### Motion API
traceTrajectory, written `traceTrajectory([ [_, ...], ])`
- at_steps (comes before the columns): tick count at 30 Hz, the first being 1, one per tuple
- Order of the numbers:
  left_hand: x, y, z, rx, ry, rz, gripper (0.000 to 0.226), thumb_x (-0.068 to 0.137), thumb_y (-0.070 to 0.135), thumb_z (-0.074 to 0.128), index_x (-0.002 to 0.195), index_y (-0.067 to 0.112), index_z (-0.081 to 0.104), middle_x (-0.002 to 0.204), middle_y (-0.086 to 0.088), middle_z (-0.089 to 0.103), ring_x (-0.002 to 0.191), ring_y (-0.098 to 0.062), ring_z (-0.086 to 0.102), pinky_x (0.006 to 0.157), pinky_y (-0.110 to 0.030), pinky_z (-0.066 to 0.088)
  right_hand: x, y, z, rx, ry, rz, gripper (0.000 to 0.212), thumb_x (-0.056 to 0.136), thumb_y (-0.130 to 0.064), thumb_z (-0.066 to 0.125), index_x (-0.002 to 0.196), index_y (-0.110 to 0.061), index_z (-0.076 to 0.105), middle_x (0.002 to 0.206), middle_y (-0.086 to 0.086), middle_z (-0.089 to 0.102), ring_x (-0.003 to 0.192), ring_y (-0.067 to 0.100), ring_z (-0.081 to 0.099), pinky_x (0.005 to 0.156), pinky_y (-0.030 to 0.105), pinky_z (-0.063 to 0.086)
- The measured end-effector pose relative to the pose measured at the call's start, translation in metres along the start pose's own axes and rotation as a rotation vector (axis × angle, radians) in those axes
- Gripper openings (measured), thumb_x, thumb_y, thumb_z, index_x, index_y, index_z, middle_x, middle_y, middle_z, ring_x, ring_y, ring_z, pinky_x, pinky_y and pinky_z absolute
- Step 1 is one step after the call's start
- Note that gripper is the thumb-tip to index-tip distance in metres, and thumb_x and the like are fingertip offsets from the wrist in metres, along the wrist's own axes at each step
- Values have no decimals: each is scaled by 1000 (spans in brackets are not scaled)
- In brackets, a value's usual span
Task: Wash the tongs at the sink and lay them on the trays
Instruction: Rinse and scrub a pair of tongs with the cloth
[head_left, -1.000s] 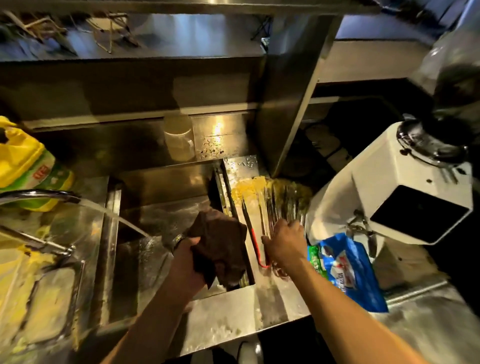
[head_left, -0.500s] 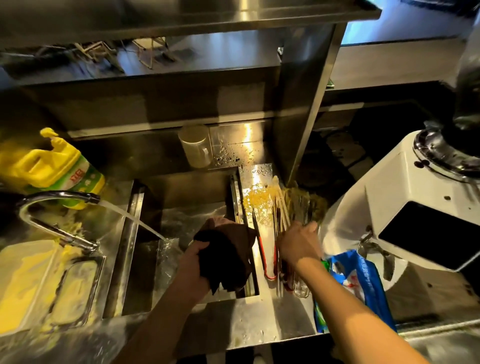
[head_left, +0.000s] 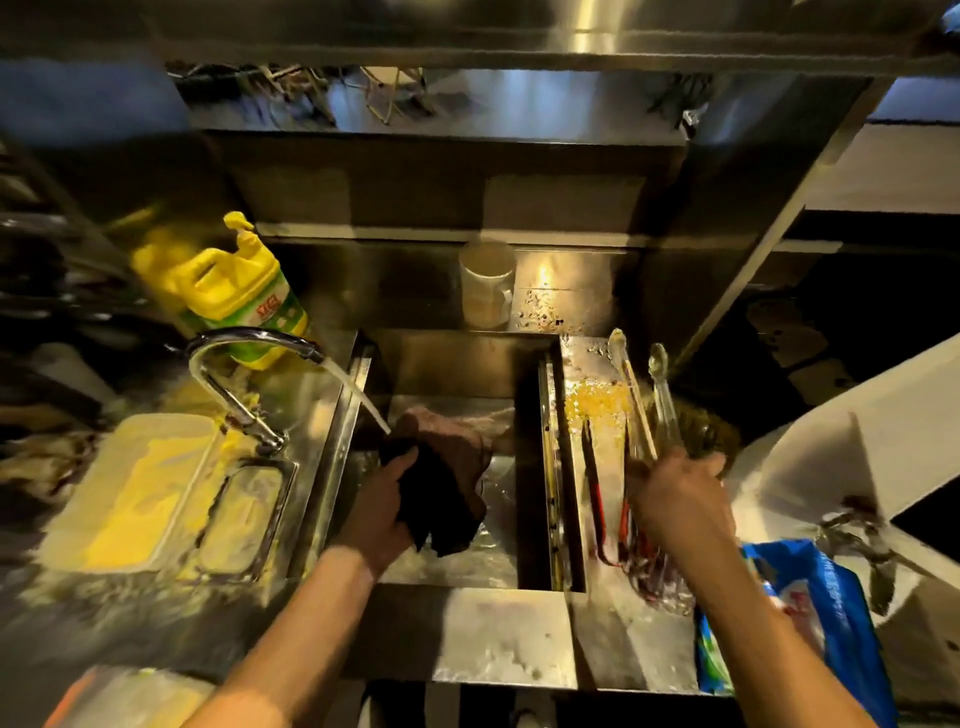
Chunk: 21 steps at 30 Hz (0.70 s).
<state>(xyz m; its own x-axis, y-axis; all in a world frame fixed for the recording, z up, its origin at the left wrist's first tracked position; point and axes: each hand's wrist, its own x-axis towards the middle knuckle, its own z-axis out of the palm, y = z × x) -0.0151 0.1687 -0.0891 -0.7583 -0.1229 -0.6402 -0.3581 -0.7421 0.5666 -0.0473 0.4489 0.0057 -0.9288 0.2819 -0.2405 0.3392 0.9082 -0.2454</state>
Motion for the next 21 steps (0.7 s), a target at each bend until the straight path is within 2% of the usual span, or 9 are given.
traceTrajectory([
  [4,9,15,-12,-11,-6,-14,33,99,27,56,126,11,65,106,-10,79,98,-24,75,76,-37,59,-7,-44,1,245,-157,-139,33,100,-31,48,120,-5,53,126,28,45,106,43,56,85,37,46],
  [8,11,33,-19,2,-19,-39,23,100,26,54,108,11,70,96,-9,79,83,-22,78,74,-37,56,-13,-91,1,1032,-468,11,19,98,-24,56,117,-21,53,96,6,67,67,14,68,47,22,44],
  [9,12,38,-23,-2,-21,-44,24,101,25,53,107,10,70,95,-9,80,80,-22,78,73,-37,57,-14,-100,3,1201,-565,51,24,98,-19,57,121,-22,53,93,4,68,67,14,71,50,23,47],
  [11,13,48,-29,-25,-35,-41,25,101,25,52,111,8,69,96,-11,79,84,-25,77,72,-38,59,-12,-111,11,1409,-742,81,31,96,-15,56,127,-16,52,99,9,69,85,25,74,73,34,55],
  [13,16,58,-35,-28,-27,-23,26,102,23,52,116,7,67,101,-13,77,93,-27,73,77,-41,56,-13,-119,18,1460,-870,74,29,95,-16,56,122,-6,57,105,15,69,100,34,70,96,45,48],
  [15,20,66,-44,-12,-6,-15,27,102,21,52,121,8,65,107,-13,76,98,-27,71,78,-41,55,-14,-125,28,1461,-937,88,31,93,-20,57,116,1,58,97,18,70,97,33,68,101,47,47],
  [17,23,71,-49,-9,15,-20,28,101,22,54,121,8,66,107,-14,77,94,-27,75,71,-37,59,-15,-127,36,1480,-988,97,37,93,-23,57,120,2,55,97,18,67,89,28,67,87,40,56],
  [19,26,74,-55,-24,14,-27,27,100,23,55,120,8,66,101,-13,79,87,-25,78,63,-34,62,-17,-130,41,1442,-1077,97,40,89,-23,57,121,1,56,99,17,65,83,26,66,61,32,59],
  [21,31,79,-54,-1,27,-36,30,100,25,55,123,7,64,99,-14,78,84,-26,78,62,-34,62,-20,-133,48,1328,-1100,67,34,88,-22,53,114,-1,59,95,17,65,77,25,64,57,32,54],
])
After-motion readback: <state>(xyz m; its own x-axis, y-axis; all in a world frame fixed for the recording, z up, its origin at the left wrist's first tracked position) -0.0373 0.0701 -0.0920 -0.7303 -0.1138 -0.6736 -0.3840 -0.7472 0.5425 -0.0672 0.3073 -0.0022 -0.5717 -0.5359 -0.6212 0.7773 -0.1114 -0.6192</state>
